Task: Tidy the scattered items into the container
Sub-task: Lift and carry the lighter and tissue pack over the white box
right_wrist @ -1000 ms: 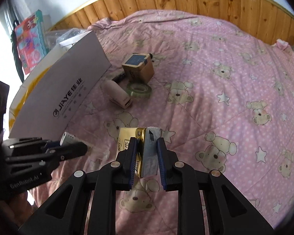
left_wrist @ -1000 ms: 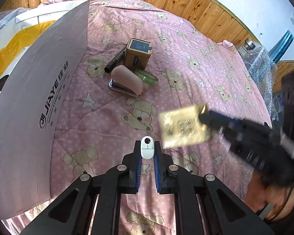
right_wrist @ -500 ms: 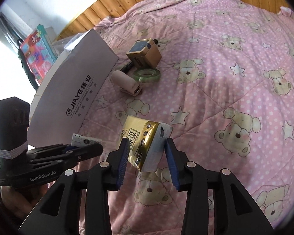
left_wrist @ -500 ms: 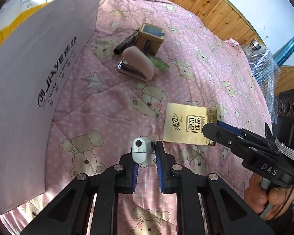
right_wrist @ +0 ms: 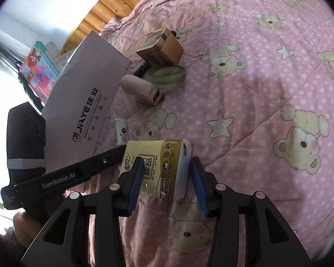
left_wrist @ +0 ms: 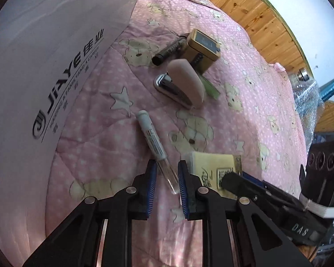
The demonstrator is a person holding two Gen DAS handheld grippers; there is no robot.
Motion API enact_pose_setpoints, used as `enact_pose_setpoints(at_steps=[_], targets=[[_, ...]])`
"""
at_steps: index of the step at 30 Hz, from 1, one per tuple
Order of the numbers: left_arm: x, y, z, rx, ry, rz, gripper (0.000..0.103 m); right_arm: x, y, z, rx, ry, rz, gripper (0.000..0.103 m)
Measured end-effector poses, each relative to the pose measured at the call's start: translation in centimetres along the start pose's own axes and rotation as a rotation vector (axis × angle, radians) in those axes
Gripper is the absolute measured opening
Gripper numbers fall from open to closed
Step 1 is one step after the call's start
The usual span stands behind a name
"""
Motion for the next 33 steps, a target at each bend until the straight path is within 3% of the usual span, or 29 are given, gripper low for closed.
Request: enact_pose_setpoints(at_steps=[2, 7, 11, 13, 16, 20, 26, 29, 33], targets=[[0.2, -0.4, 0.5, 0.007, -0.007, 0.022, 0.020, -0.3, 0.0, 0.3, -0.014, -0.018, -0.052, 0.049], [0.5, -1.1, 1.4, 0.050, -0.027, 0.079, 0.021, 0.0, 1.7, 1.3, -0.159, 0.030, -0.063, 0.058], [0.5, -0.9, 1.6, 0.045, -0.028, 0.079, 0.020, 1.6, 3.0, 1.0, -0.370, 0.184, -0.062, 0.064], [0.6, -0.9, 1.8, 0.049, -0.028, 0.075, 0.020, 2.4, 2.9, 1.2, -0.408, 0.230, -0.073, 0.071], [0.7, -0.7, 1.9, 0.042, -0.021, 0.062, 0.020, 2.7, 2.7, 1.9, -0.348, 0.251, -0.039, 0.072], [1.0, -0.1, 2.2, 0.016, 0.013, 0.026, 0.020, 2.8, 2.7, 1.3, -0.179, 0.169, -0.113, 0.075], [1.1, -0.3, 2.4, 0.051, 0.022, 0.026, 0.020, 4.8, 4.9, -0.5, -0.211, 0.079, -0.266, 0.091], [1.3, -0.5, 2.5, 0.064, 0.023, 0.031, 0.020, 5.6, 5.4, -1.2, -0.258, 0.052, -0.342, 0.090], [1.3, -0.9, 2.6, 0.074, 0.010, 0.052, 0.019, 3.6, 4.4, -1.0, -0.187, 0.031, -0.329, 0.080]])
Point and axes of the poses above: each gripper's, at about its wrist camera, not at the fingertips, and x roughly the way its jaws point, y to its left, z to its top, the point moved 2 cm from there along x, roughly the way its jaws point, and after that the axes turned 14 degrees about z, right-handed, at the moved point
